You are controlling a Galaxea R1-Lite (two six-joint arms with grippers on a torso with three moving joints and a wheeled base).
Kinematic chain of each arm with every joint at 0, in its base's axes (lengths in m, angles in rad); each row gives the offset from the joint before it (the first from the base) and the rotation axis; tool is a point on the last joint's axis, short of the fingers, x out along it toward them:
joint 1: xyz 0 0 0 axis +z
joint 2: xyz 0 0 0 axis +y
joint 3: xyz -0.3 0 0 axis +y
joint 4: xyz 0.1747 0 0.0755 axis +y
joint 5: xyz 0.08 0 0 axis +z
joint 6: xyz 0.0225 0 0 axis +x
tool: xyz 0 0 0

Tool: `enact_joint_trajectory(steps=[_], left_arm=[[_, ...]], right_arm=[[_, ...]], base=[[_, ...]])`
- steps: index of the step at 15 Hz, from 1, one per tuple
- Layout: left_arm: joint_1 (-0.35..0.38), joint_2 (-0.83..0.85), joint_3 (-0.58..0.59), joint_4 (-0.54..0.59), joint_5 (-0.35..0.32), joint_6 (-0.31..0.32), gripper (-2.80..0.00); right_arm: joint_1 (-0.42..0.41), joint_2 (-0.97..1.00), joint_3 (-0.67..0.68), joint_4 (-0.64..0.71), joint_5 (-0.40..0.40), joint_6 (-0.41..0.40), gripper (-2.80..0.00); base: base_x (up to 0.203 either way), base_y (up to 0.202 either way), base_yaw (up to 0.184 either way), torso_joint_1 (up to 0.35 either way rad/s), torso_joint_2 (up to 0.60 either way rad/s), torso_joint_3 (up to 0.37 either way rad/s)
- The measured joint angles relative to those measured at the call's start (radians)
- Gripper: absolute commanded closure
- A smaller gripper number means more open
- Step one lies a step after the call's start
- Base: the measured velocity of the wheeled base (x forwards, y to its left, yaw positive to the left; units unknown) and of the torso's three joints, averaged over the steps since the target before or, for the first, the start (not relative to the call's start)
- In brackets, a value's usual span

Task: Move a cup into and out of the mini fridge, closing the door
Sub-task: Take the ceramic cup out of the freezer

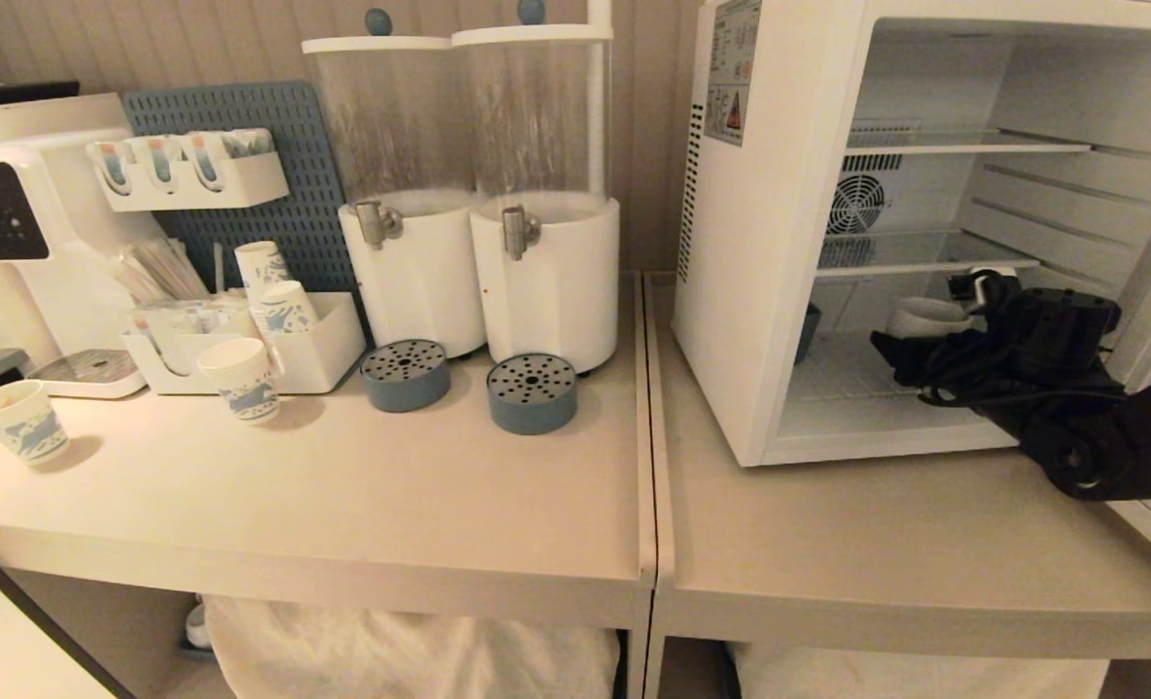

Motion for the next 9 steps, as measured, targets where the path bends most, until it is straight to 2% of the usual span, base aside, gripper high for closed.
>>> enact_joint_trajectory(steps=[9], left_arm=[[0.000,0.000,0.000,0.000,0.000,-0.001,0.00]], right_arm=[[0.008,-0.318,0.262,0.008,0.000,0.020,0.00]], base=[[0.000,0.000,0.000,0.000,0.00,0.000]])
